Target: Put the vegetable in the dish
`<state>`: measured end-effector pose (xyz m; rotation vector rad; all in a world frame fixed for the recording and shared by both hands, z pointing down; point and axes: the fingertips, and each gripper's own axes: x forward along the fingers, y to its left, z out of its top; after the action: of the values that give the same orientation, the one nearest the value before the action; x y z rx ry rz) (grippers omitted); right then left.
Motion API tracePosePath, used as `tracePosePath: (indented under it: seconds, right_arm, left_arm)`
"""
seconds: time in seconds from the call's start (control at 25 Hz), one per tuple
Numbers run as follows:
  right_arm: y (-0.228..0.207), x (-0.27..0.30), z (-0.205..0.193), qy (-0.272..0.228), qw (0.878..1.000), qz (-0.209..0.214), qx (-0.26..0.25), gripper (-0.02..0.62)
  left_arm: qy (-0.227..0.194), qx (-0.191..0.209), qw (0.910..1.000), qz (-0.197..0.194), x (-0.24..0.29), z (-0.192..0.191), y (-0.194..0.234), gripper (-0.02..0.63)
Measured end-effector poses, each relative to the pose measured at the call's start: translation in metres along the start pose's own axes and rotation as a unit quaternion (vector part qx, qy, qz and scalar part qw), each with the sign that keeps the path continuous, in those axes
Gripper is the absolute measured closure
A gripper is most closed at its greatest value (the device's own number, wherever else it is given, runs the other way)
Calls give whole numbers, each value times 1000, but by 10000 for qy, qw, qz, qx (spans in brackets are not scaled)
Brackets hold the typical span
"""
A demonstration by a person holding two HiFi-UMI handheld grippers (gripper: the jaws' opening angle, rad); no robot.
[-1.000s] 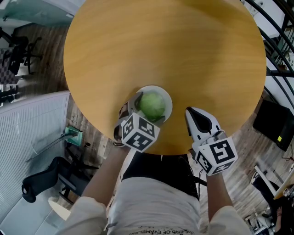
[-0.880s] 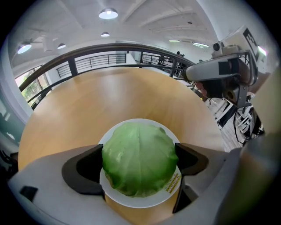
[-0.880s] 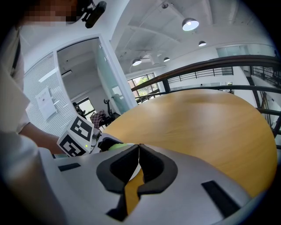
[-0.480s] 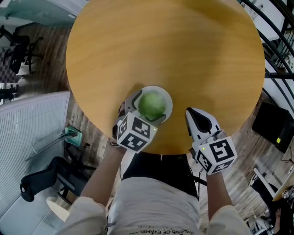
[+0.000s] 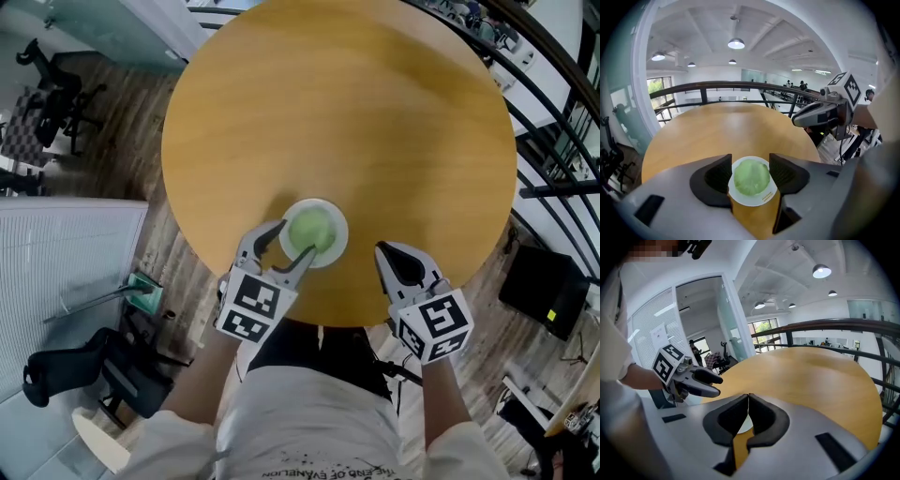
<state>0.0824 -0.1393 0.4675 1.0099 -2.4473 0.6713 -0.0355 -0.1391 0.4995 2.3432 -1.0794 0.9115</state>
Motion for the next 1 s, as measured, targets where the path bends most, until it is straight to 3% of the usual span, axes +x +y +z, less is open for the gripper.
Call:
tracePosePath:
  seconds: [0.24, 0.32, 0.6, 0.8, 1.0]
  right_arm:
    - [33, -35, 31, -122, 9980, 220, -583, 571]
    - [51, -44, 42, -179, 9966, 283, -754, 571]
    - [86, -76, 58, -372, 9941, 290, -976, 571]
    - [82, -92, 53, -404, 9957, 44, -835, 571]
    - [98, -96, 64, -554, 9945, 253, -858, 571]
  left_arm:
    - [-224, -56, 9987, 459, -63, 7, -10, 519]
    - [-316, -100, 9977, 599, -85, 5, -12, 542]
    - [-810, -957, 9909, 482, -127, 9, -43, 580]
    - [-970, -498, 9923, 593, -144, 23, -68, 583]
    - [-1136, -641, 9901, 509, -159, 27, -71, 583]
